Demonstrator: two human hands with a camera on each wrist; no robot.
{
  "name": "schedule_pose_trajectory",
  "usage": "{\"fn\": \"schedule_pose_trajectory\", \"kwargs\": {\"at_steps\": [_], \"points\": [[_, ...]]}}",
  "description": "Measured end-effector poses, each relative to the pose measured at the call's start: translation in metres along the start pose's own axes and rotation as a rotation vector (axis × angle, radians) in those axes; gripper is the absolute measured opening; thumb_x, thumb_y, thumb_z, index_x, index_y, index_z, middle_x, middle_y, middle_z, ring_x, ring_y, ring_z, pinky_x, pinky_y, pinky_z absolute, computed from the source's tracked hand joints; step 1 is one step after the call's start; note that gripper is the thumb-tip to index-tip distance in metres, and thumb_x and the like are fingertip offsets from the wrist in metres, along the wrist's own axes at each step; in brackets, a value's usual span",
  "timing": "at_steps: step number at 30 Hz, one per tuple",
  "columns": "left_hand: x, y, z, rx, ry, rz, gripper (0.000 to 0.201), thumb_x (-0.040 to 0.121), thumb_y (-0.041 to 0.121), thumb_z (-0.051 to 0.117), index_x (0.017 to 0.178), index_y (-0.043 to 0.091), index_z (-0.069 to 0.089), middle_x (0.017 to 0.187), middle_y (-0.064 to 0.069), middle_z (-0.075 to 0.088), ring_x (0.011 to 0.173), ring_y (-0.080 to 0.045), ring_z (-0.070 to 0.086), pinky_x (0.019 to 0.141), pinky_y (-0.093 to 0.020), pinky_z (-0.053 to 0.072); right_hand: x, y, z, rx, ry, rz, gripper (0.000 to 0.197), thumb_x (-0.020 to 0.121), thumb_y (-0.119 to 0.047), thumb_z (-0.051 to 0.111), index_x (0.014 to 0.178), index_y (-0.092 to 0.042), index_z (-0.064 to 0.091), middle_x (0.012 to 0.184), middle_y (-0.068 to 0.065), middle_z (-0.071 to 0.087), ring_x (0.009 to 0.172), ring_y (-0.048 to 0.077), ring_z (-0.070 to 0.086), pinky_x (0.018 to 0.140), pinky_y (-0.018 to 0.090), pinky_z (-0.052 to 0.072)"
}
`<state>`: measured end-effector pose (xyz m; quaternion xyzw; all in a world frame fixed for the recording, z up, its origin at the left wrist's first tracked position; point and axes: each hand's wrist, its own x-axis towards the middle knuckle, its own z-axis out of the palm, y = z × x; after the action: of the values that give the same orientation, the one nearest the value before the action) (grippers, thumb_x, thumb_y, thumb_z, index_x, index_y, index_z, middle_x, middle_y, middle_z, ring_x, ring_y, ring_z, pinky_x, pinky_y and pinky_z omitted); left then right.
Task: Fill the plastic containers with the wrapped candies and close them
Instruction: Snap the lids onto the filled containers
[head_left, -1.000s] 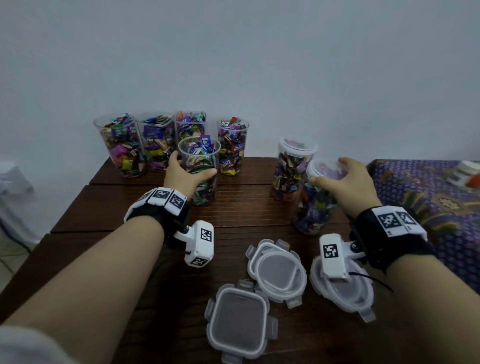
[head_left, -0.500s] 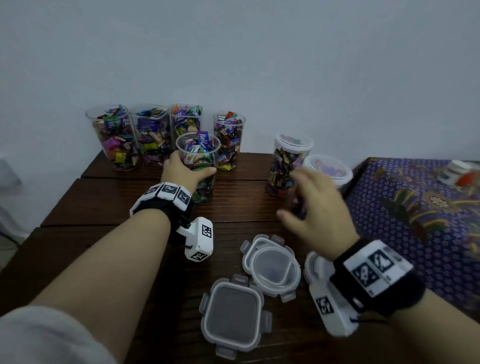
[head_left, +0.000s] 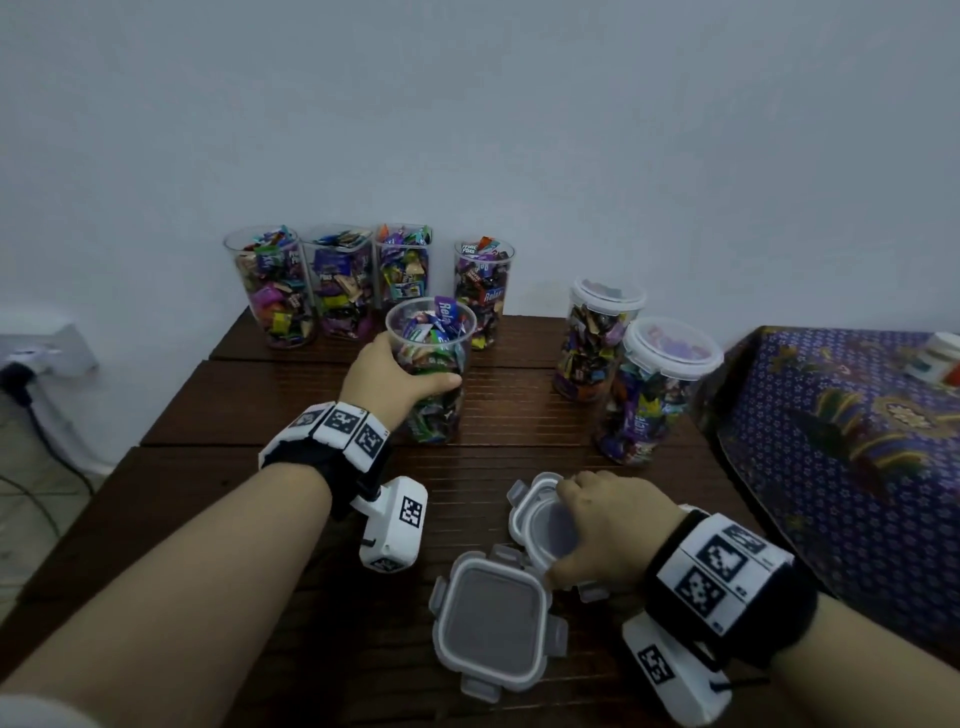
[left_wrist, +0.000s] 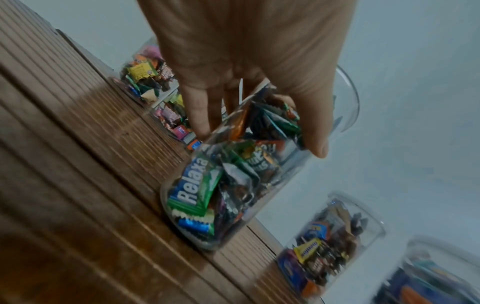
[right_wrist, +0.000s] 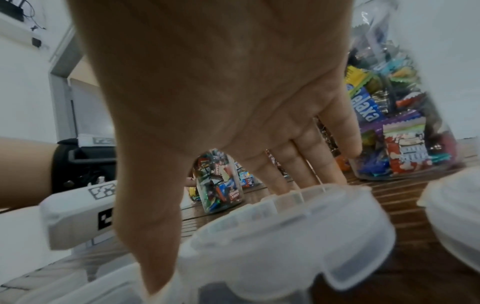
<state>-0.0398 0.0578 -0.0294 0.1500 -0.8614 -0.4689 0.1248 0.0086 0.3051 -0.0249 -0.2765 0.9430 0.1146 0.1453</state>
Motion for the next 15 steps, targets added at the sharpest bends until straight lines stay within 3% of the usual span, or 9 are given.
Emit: {"fn": "schedule_pose_trajectory", "kwargs": {"at_steps": [8, 11, 15], "points": [[-0.035, -0.008, -0.006, -0.068, -0.074, 0.043, 0.075, 0.058, 0.045, 0.086, 0.12, 0.027, 0.047, 0.124, 0.003, 0.056, 0.112, -0.017, 0.054, 0.098, -0.04, 0.046, -0.004, 0.002, -0.012, 0.154, 0.046, 0.007, 0.064, 0.071, -0.054, 0.066, 0.119, -0.017, 0.047, 0.113, 0.002, 0.049, 0.109, 0.021, 0.048, 0.085, 0.031, 0.042], [-0.05, -0.008, -0.009, -0.104, -0.093, 0.036, 0.076, 0.064, 0.039, 0.085, 0.127, 0.024, 0.046, 0.116, 0.01, 0.054, 0.106, -0.012, 0.052, 0.092, -0.029, 0.043, -0.009, 0.008, -0.03, 0.262, 0.157, 0.002, 0.075, 0.07, -0.057, 0.065, 0.13, -0.017, 0.043, 0.119, 0.002, 0.048, 0.111, 0.02, 0.047, 0.092, 0.032, 0.042], [-0.068, -0.005, -0.011, -0.103, -0.113, 0.051, 0.076, 0.064, 0.038, 0.084, 0.129, 0.023, 0.047, 0.11, 0.01, 0.053, 0.103, -0.01, 0.051, 0.09, -0.026, 0.041, -0.014, 0.007, -0.064, 0.392, 0.306, -0.043, 0.099, 0.049, -0.075, 0.052, 0.131, -0.02, 0.045, 0.116, 0.0, 0.05, 0.108, 0.019, 0.049, 0.09, 0.03, 0.04]]}}
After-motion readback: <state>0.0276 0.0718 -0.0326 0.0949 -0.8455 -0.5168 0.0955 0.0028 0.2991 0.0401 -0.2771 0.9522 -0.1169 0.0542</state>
